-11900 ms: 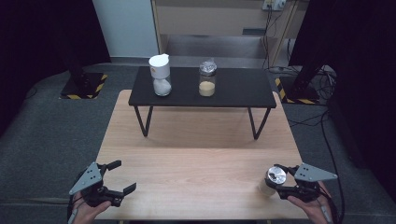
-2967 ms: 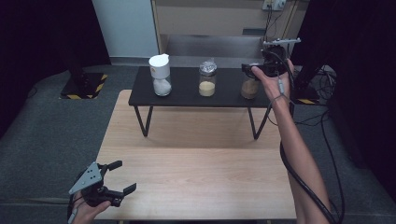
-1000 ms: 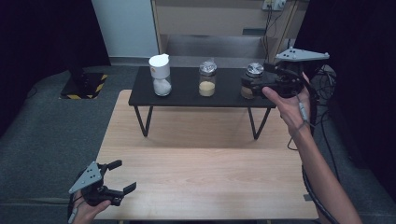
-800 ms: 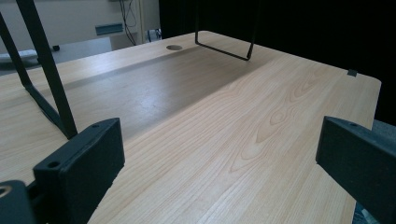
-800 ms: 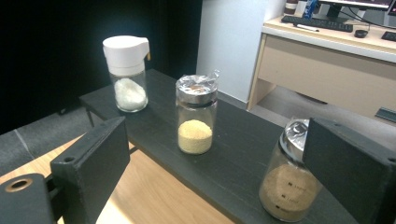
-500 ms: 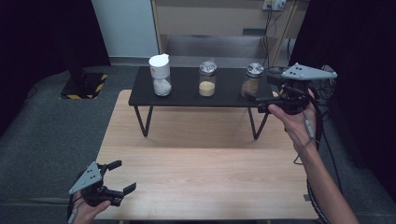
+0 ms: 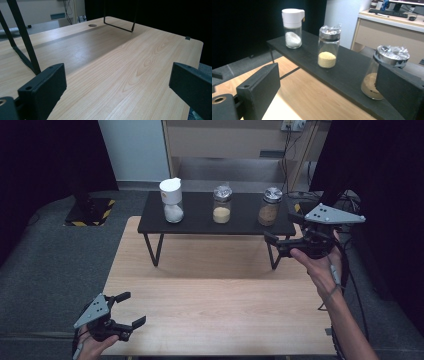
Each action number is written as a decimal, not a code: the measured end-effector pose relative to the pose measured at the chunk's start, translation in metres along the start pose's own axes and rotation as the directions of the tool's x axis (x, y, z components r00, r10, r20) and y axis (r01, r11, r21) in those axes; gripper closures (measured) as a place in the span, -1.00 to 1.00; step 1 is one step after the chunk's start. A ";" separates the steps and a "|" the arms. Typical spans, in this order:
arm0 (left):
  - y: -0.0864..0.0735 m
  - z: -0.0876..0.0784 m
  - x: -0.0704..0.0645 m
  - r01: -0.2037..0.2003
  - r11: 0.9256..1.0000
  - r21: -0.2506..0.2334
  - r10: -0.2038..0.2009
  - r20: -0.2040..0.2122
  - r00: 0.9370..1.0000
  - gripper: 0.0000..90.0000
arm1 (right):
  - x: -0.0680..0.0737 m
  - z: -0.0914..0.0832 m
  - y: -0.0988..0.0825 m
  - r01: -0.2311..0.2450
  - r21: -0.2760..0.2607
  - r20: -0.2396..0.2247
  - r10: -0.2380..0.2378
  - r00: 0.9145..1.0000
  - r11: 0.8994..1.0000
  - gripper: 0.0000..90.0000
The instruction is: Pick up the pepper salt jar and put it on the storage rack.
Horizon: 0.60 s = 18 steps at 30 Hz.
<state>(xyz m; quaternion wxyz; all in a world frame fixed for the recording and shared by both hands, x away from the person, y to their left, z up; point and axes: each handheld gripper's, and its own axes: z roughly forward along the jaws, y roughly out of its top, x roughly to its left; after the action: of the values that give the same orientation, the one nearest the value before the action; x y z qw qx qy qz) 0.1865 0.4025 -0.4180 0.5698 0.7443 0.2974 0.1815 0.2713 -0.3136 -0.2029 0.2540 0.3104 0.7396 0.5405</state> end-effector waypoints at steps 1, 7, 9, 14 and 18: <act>0.000 0.000 0.000 0.000 1.000 -0.001 0.000 0.000 1.000 -1.00 | 0.001 -0.001 -0.001 0.000 0.002 -0.001 0.000 1.000 1.000 -0.86; 0.000 0.000 0.000 0.004 1.000 -0.003 -0.004 -0.001 1.000 -1.00 | 0.003 -0.010 -0.014 0.002 -0.006 -0.025 -0.002 1.000 1.000 -0.87; 0.000 0.000 0.000 0.002 1.000 -0.002 -0.002 -0.001 1.000 -1.00 | 0.003 -0.014 -0.020 -0.001 -0.011 -0.034 0.001 0.999 1.000 -0.87; 0.000 0.000 0.000 0.000 1.000 -0.001 0.000 -0.001 1.000 -1.00 | 0.004 -0.021 -0.035 0.006 -0.027 -0.057 -0.007 0.998 1.000 -0.87; 0.000 0.000 -0.001 0.000 1.000 0.000 0.000 -0.002 1.000 -1.00 | 0.007 -0.025 -0.048 0.002 -0.028 -0.064 -0.004 0.998 1.000 -0.87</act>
<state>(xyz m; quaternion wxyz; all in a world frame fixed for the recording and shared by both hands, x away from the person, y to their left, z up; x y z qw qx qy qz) 0.1860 0.4024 -0.4177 0.5697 0.7440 0.2980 0.1821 0.2396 -0.3352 -0.2422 0.2353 0.2885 0.7402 0.5599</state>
